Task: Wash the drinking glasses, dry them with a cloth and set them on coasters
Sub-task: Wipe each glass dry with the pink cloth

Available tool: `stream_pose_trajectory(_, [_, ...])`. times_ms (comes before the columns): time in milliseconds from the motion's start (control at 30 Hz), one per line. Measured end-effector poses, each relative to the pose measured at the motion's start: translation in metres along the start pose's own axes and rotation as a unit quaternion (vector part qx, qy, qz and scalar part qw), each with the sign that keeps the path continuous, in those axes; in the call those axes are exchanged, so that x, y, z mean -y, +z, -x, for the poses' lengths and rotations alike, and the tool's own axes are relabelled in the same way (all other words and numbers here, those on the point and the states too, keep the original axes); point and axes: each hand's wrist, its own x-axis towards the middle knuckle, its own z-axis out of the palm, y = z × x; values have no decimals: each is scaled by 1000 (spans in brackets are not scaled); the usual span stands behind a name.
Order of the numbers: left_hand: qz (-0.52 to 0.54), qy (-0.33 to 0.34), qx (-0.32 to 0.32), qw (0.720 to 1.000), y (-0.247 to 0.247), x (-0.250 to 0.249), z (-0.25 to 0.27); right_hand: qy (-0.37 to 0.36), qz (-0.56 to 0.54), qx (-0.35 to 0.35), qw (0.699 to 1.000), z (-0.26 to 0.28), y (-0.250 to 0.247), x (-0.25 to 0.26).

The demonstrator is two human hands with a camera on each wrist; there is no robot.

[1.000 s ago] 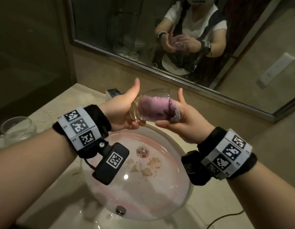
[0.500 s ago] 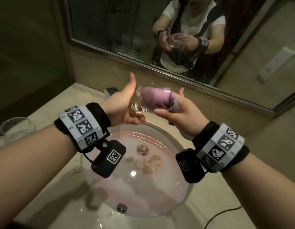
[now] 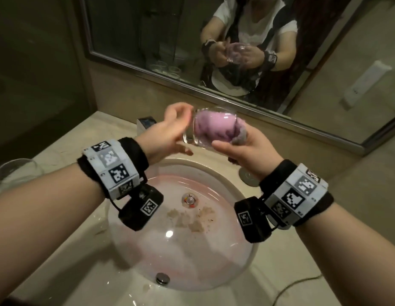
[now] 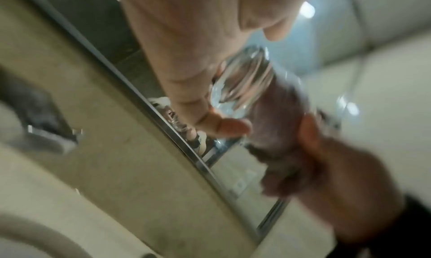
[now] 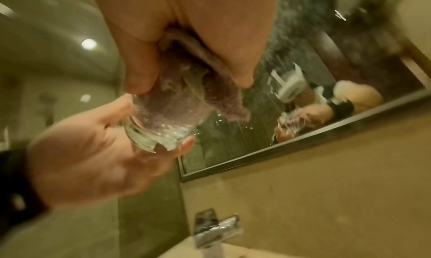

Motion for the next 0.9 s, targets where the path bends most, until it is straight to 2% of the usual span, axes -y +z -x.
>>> stream_pose_trajectory(33, [81, -75, 24, 994, 2, -3, -2, -31, 77, 3, 997, -2, -1, -3])
stream_pose_trajectory(67, [96, -127, 38, 987, 4, -4, -4, -52, 126, 10, 991, -2, 0, -4])
stream_pose_trajectory(100, [90, -147, 32, 985, 8, -3, -6, -54, 135, 18, 989, -1, 2, -4])
stream_pose_trajectory(133, [71, -130, 4, 989, 11, -3, -7, -41, 103, 30, 993, 0, 2, -6])
stream_pose_trajectory(167, [42, -87, -34, 995, 13, -2, -6, -10, 20, 44, 999, 2, 3, -5])
stream_pose_trajectory(200, [-21, -15, -64, 998, 14, -1, -6, 26, -95, 44, 994, 3, 4, -4])
stream_pose_trajectory(233, [-112, 70, -67, 989, 13, 1, -5, 70, -199, 34, 977, 4, 5, -3])
stream_pose_trajectory(267, [-202, 149, -45, 967, 10, 1, -3, 108, -273, 15, 956, 4, 4, -5])
stream_pose_trajectory(333, [-316, 229, 17, 921, 4, -3, 1, 147, -314, -6, 938, 5, 1, -7])
stream_pose_trajectory(400, [-351, 243, 41, 903, -2, -6, 1, 134, -276, -16, 952, 5, -1, -10])
stream_pose_trajectory(433, [-339, 227, 38, 912, -2, -7, 1, 110, -241, -19, 964, 5, -3, -8])
stream_pose_trajectory(467, [-279, 193, 35, 940, -1, -7, 2, 78, -209, -19, 975, 6, -5, -6])
stream_pose_trajectory(500, [-157, 131, 35, 978, 2, -8, 3, 38, -172, -15, 984, 5, -7, -3])
stream_pose_trajectory(533, [-12, 46, 50, 998, 6, -12, 5, 0, -127, -10, 992, 5, -8, -2])
stream_pose_trajectory(567, [84, -43, 76, 993, 9, -16, 6, -28, -78, -2, 997, 5, -9, 0])
stream_pose_trajectory(600, [112, -100, 101, 984, 12, -16, 4, -43, -37, 2, 998, 5, -8, 0])
stream_pose_trajectory(633, [100, -122, 104, 982, 16, -15, 2, -45, -22, 6, 999, 6, -7, -1])
stream_pose_trajectory(700, [65, -71, 26, 995, 22, -14, 1, -9, -83, 5, 997, 7, -6, 1])
stream_pose_trajectory(733, [25, -20, -14, 999, 22, -14, 1, 25, -152, 5, 988, 8, -6, 1])
stream_pose_trajectory(767, [-44, 44, -24, 998, 19, -13, 0, 61, -229, 9, 971, 9, -7, 0])
stream_pose_trajectory(833, [-219, 150, 10, 964, 11, -13, 2, 112, -332, 16, 937, 10, -10, -3])
stream_pose_trajectory(900, [-335, 188, 34, 923, 2, -14, 6, 123, -334, 20, 934, 10, -12, -4])
